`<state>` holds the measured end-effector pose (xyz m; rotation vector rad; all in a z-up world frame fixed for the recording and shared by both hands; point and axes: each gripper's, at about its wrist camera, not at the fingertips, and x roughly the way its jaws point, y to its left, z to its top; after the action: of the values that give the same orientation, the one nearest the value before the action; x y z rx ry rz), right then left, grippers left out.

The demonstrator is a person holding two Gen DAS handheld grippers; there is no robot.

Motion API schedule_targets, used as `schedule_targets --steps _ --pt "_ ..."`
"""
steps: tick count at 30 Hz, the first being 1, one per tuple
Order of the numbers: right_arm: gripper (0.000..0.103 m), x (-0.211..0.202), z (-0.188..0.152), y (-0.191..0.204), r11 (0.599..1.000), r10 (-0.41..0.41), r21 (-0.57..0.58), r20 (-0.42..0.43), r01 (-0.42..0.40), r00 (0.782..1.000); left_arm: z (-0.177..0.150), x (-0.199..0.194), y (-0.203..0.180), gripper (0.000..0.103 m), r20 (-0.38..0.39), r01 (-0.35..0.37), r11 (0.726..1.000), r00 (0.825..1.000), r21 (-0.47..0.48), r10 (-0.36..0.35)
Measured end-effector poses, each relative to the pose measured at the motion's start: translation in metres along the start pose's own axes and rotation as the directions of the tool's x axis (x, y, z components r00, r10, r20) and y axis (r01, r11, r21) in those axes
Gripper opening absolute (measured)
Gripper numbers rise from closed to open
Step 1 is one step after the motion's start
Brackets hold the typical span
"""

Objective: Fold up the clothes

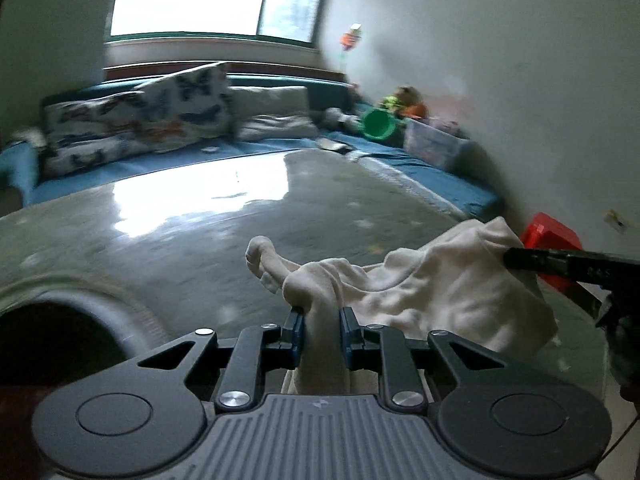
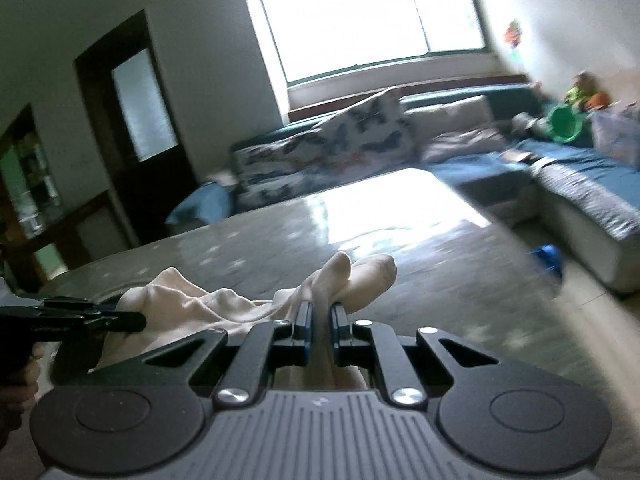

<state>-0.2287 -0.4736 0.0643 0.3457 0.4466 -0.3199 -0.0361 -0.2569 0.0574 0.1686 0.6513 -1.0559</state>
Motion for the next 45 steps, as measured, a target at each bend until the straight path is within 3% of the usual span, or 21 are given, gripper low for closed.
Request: schedule_targets --steps 9,14,17,22,28,32,38,40,45 --pt "0.008 -0.026 0.000 -0.038 0.980 -0.198 0.038 0.071 0.196 0.978 0.021 0.059 -0.061 0.016 -0.032 0.122 0.988 0.992 0.097 -0.120" --pt "0.013 -0.020 -0.016 -0.053 0.954 -0.295 0.067 0.008 0.293 0.956 0.013 0.078 -0.071 0.019 -0.071 0.106 0.988 0.993 0.113 -0.098" --pt "0.022 -0.020 -0.020 -0.054 0.946 -0.320 0.066 0.008 0.318 0.948 0.008 0.082 -0.066 0.030 -0.087 0.079 0.991 0.994 0.108 -0.070" --pt "0.035 -0.014 -0.019 -0.036 0.957 -0.289 0.011 0.030 0.289 0.957 0.004 0.079 -0.047 0.030 -0.109 0.026 0.996 0.994 0.084 -0.017" --pt "0.041 0.015 -0.027 -0.010 0.979 -0.199 -0.051 -0.029 0.197 0.980 -0.003 0.060 -0.031 0.030 -0.126 -0.033 0.997 0.991 0.072 0.042" --pt "0.050 0.032 -0.028 0.014 0.987 -0.131 -0.103 -0.047 0.126 0.990 -0.007 0.040 -0.020 0.042 -0.111 -0.089 0.992 0.989 0.086 0.098" --pt "0.052 0.051 -0.036 0.048 0.981 -0.074 -0.186 -0.092 0.056 0.993 -0.015 0.014 -0.001 0.050 -0.112 -0.181 0.981 0.976 0.069 0.188" --pt "0.057 0.055 -0.042 0.059 0.973 -0.080 -0.223 -0.092 0.058 0.993 -0.020 0.004 0.006 0.054 -0.113 -0.212 0.976 0.970 0.054 0.217" --pt "0.059 0.053 -0.043 0.076 0.963 -0.073 -0.263 -0.082 0.049 0.994 -0.033 -0.018 0.023 0.060 -0.128 -0.284 0.959 0.951 0.013 0.283"
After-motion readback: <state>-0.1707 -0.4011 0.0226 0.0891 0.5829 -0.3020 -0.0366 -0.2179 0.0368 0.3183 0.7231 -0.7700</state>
